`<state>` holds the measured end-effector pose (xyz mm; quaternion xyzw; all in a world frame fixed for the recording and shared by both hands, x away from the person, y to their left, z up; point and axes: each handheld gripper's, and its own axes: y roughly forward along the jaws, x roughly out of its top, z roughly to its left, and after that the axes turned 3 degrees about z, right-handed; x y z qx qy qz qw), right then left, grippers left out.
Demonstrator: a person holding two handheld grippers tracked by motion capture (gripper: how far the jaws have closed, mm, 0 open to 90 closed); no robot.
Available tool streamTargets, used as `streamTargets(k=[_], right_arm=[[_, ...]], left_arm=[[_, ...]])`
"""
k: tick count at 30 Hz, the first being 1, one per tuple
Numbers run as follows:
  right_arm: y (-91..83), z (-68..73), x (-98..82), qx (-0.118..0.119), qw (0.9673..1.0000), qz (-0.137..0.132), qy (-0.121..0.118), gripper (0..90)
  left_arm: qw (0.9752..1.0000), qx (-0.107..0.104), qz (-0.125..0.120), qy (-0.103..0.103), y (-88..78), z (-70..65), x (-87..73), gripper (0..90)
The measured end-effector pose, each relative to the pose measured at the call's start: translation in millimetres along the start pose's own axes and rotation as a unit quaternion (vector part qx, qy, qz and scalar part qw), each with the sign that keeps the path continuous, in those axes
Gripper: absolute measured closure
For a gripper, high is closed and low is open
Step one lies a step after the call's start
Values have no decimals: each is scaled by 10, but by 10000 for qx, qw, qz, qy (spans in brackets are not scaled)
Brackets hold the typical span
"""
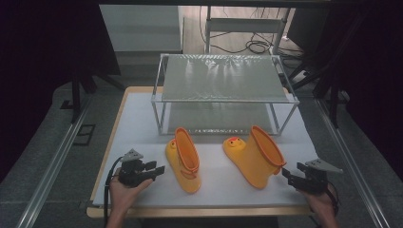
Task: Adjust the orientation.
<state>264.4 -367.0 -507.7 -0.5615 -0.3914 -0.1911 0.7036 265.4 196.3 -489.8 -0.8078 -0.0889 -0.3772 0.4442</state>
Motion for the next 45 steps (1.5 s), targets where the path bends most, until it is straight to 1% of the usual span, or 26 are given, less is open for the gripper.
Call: streamTargets(k=[3, 4, 5, 7, 8, 9, 11, 13, 15, 18, 22, 24, 27, 30, 31, 33, 35, 36, 40, 41, 45], right_arm=[[-9, -35, -3, -20, 9999, -30, 114, 303], [-11, -45, -7, 10, 9999, -17, 125, 311], [-11, -51, -11, 37, 9999, -12, 139, 321], [-3, -52, -18, 15, 9999, 2, 147, 327], [2, -53, -21, 2, 9999, 23, 126, 332], [7, -52, -24, 4, 9999, 37, 101, 336], [21, -45, -31, -16, 10000, 41, 37, 341], [35, -38, -36, -19, 10000, 69, 33, 342], [53, -29, -43, -18, 9999, 112, 25, 344], [79, -11, -54, -12, 9998, 178, -9, 348], [93, -5, -60, -13, 9997, 218, -63, 349], [95, -10, -64, -25, 9998, 213, -27, 352], [82, -25, -66, -43, 9998, 184, 43, 356], [67, -36, -59, -53, 9999, 122, 102, 359], [66, -38, -58, -65, 9998, 111, 120, 360], [65, -42, -60, -83, 9998, 116, 129, 361], [67, -43, -65, -92, 9998, 123, 129, 363], [69, -39, -66, -99, 9998, 124, 142, 363], [71, -29, -63, -95, 9998, 137, 126, 364], [73, -25, -62, -99, 9998, 142, 128, 364], [79, -17, -64, -93, 9998, 165, 117, 364]], left_arm=[[10000, -5, -33, -12, -13, -10, 0, 518], [10000, -5, -40, 6, -16, -12, -1, 520], [10000, -10, -39, 9, -16, -18, -2, 525], [10000, 4, -62, 49, -19, -26, -2, 553], [10000, -7, -67, 55, -22, -34, -4, 588], [9999, 1, -75, 85, -26, -40, -4, 639], [9999, 1, -71, 75, -27, -52, -4, 736], [10000, -61, -42, 57, -20, -63, -3, 804], [9999, -84, 0, 88, -8, -81, -2, 850], [9999, -114, 44, 122, 16, -105, 1, 883], [9997, -148, 71, 157, 35, -148, 7, 897], [9996, -205, 71, 176, 28, -178, 6, 898], [9993, -305, 96, 207, 21, -245, -27, 899], [9990, -341, 127, 262, 38, -364, -96, 899], [9987, -342, 151, 356, 45, -415, -130, 899], [9984, -361, 153, 398, 66, -513, -194, 899], [9978, -395, 159, 511, 103, -630, -237, 899], [9977, -428, 158, 511, 115, -665, -244, 899], [9959, -531, 248, 689, 183, -814, -267, 899], [9954, -535, 271, 742, 214, -858, -279, 900], [9948, -539, 282, 819, 300, -972, -303, 900]])
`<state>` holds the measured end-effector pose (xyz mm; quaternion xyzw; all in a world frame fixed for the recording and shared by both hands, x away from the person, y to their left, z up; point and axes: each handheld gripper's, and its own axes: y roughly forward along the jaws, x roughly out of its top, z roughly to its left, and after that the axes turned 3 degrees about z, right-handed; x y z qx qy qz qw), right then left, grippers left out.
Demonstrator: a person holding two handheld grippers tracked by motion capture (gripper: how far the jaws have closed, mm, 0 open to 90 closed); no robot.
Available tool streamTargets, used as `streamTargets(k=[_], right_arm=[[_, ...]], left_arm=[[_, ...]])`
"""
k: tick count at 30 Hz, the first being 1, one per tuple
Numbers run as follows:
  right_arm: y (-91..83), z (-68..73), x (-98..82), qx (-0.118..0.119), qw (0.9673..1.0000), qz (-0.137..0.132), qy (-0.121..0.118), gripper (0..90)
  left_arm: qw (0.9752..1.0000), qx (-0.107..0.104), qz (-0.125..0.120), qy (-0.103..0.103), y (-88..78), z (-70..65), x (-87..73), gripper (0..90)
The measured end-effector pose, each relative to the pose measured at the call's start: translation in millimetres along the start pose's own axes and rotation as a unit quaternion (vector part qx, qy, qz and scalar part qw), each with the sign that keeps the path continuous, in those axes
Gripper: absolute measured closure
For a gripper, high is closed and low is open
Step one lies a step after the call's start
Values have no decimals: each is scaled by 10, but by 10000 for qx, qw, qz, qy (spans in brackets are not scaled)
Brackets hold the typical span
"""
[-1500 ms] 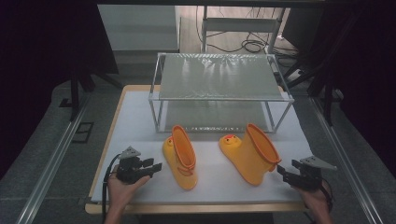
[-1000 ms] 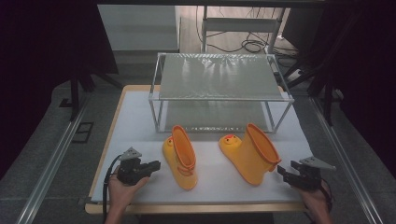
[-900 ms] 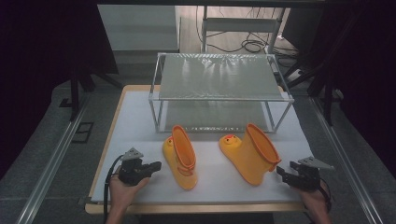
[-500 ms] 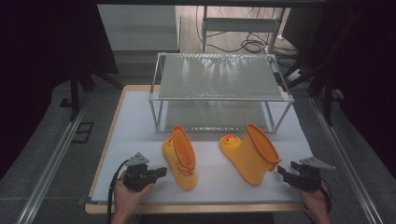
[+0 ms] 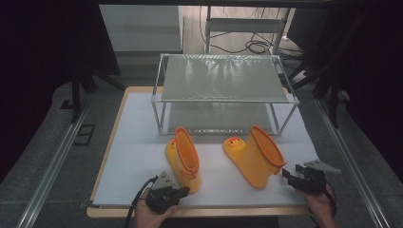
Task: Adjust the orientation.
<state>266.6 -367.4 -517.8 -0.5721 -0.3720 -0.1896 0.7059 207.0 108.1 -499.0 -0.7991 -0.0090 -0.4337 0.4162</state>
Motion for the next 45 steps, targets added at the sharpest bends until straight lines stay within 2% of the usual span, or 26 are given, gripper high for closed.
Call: streamTargets(k=[5, 8, 9, 15, 24, 31, 35, 45], right_arm=[[-2, -9, 0, 6, 10000, -9, 0, 364], [-9, -17, -2, -21, 10000, -18, 39, 364], [-11, -20, -2, -23, 10000, -10, 42, 364], [-13, -22, -3, -21, 10000, -12, 59, 364], [14, -1, -10, 8, 10000, 48, 18, 364], [-3, -35, -13, -19, 10000, 15, 89, 365], [-8, -38, -11, -24, 9999, -13, 98, 365], [-7, -44, -12, -19, 9999, 7, 114, 366]], left_arm=[[10000, 81, -21, 19, 111, -106, 46, 900], [9997, 219, -119, 34, 184, -175, 66, 900], [9993, 342, -157, 73, 219, -208, 73, 900], [9966, 726, -284, 272, 339, -317, 103, 900], [9948, 883, -323, 380, 425, -368, 136, 899], [9956, 822, -336, 304, 303, -288, 41, 900], [9954, 878, -352, 145, 157, -192, -49, 900], [9932, 1064, -418, -223, -159, 153, -208, 900]])
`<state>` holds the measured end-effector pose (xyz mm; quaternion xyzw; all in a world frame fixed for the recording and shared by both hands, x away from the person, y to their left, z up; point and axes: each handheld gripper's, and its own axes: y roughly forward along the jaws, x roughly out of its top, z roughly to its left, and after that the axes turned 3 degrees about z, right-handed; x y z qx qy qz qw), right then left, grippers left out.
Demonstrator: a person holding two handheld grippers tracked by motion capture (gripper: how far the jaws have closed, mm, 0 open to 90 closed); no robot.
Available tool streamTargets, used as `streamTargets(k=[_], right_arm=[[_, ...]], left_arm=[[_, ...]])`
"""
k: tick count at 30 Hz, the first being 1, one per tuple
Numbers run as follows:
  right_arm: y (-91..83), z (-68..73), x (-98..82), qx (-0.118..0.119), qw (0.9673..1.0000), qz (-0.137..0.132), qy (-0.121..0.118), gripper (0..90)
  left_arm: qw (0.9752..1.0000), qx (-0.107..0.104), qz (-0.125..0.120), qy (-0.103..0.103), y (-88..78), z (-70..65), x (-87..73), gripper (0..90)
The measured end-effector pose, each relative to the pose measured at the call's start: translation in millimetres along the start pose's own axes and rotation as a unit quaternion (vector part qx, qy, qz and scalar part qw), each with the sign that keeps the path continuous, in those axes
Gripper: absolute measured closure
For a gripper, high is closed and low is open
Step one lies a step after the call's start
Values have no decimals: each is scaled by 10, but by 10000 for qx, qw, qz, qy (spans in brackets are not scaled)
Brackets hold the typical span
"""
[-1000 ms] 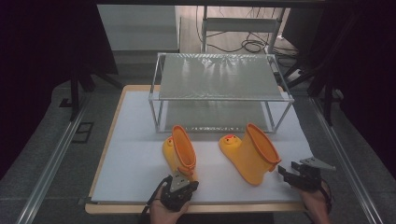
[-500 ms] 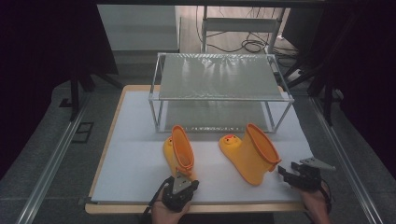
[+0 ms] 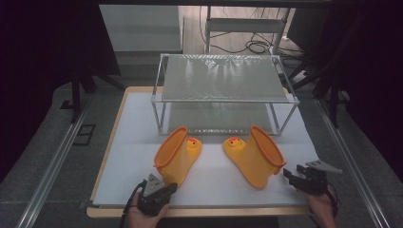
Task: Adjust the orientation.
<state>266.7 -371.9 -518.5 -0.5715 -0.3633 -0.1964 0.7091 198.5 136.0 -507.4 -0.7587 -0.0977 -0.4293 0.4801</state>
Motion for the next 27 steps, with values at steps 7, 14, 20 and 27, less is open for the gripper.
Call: streamTargets(k=[7, 14, 20, 27], right_arm=[[1, -4, -3, 5, 10000, 10, 16, 366], [-7, -12, 2, 0, 10000, -9, 22, 366], [-30, -5, 10, 51, 10000, -70, -13, 366], [-54, -44, 8, 69, 9999, -111, 27, 386]], left_arm=[[9995, 122, -24, -291, -56, 191, 11, 887], [9990, -404, 78, 180, 39, -126, 56, 801], [9945, -835, 361, 514, 329, -358, 268, 680], [9912, -1009, 711, 480, 597, -394, 414, 603]])
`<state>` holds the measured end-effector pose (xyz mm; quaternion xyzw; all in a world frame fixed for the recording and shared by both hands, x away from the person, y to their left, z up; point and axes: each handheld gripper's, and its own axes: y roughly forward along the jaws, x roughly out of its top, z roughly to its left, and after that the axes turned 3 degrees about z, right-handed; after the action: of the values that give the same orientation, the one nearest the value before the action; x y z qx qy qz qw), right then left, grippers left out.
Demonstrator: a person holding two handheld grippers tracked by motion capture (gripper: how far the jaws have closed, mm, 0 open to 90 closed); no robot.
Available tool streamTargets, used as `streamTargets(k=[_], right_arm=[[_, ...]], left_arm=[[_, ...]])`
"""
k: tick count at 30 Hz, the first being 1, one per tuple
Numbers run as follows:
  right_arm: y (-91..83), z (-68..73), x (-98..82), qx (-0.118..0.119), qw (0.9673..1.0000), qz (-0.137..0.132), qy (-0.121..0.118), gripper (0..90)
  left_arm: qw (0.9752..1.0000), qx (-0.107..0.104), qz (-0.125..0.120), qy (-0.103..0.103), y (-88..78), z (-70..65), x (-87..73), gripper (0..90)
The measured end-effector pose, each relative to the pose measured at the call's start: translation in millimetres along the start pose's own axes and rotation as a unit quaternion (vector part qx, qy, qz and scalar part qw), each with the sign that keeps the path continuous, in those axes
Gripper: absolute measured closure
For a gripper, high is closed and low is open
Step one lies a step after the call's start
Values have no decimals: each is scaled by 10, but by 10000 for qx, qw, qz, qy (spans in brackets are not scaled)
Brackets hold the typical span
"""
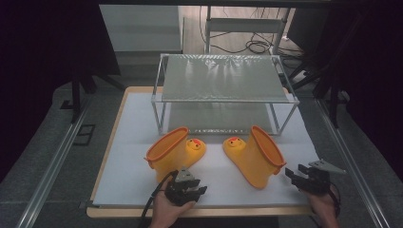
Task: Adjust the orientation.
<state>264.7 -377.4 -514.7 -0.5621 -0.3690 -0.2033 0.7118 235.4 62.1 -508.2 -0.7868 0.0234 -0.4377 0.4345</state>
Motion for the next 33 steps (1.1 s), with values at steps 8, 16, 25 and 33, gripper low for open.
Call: streamTargets(k=[8, 16, 25, 33], right_arm=[[-4, 10, 18, 192, 9997, 37, -173, 472], [-25, 13, 24, 341, 9991, 21, -270, 593], [14, 92, 26, 579, 9970, 131, -487, 739], [36, 180, 30, 822, 9936, 186, -746, 883]], left_arm=[[9999, -82, 119, -30, 20, 38, 14, 564], [9997, -200, 153, -74, -71, 22, 45, 521], [9990, -367, 242, -123, -120, 29, 48, 485], [9983, -490, 247, -183, -170, 28, 24, 472]])
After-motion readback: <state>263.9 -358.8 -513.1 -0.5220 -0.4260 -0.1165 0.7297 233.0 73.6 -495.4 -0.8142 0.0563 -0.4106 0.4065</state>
